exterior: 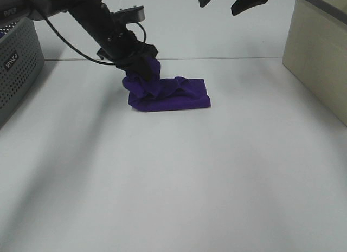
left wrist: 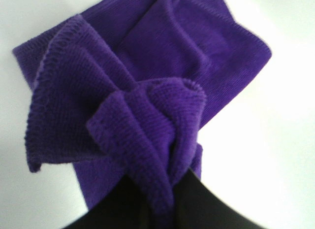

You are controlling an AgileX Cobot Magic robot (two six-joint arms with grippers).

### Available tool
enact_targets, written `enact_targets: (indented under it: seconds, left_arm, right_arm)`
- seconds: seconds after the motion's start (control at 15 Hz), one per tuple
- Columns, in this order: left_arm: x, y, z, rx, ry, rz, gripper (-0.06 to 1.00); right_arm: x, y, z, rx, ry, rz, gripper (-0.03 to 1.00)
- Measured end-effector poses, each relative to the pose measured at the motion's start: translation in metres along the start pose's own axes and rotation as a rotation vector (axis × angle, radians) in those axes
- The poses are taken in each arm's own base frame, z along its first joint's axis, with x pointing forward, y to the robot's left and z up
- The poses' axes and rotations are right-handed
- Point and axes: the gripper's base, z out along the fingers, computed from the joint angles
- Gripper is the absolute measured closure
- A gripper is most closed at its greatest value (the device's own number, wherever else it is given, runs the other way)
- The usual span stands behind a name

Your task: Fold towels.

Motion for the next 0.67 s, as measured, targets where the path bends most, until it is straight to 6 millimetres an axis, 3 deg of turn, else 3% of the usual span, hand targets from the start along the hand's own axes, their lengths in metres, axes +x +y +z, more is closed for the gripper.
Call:
enact_targets:
  seconds: [0.27, 0.33, 0.4, 0.47, 0.53, 0.67]
  left_arm:
    - [-0.014, -0.025, 0.011, 0.082, -0.137, -0.044, 0.91]
    - [-0.016, -0.030, 0.015, 0.119, -0.165, -0.068, 0.86]
    - [-0.018, -0.042, 0.030, 0.186, -0.197, -0.114, 0.54]
    - [-0.018, -0.051, 0.036, 0.215, -0.196, -0.121, 0.33]
    - [-0.017, -0.058, 0.038, 0.235, -0.189, -0.121, 0.21]
    - [-0.017, -0.067, 0.040, 0.275, -0.186, -0.130, 0.14]
  right_arm:
    - [-0.006, 0.010, -0.024, -0.009, -0.047, -0.005, 0.14]
    - [-0.007, 0.013, -0.029, -0.025, -0.056, 0.001, 0.14]
    - [-0.009, 0.019, -0.037, -0.058, -0.074, 0.007, 0.14]
    - [-0.010, 0.023, -0.045, -0.068, -0.090, 0.004, 0.14]
    - [-0.011, 0.026, -0.054, -0.069, -0.105, -0.002, 0.14]
    - [-0.013, 0.030, -0.064, -0.074, -0.123, -0.009, 0.14]
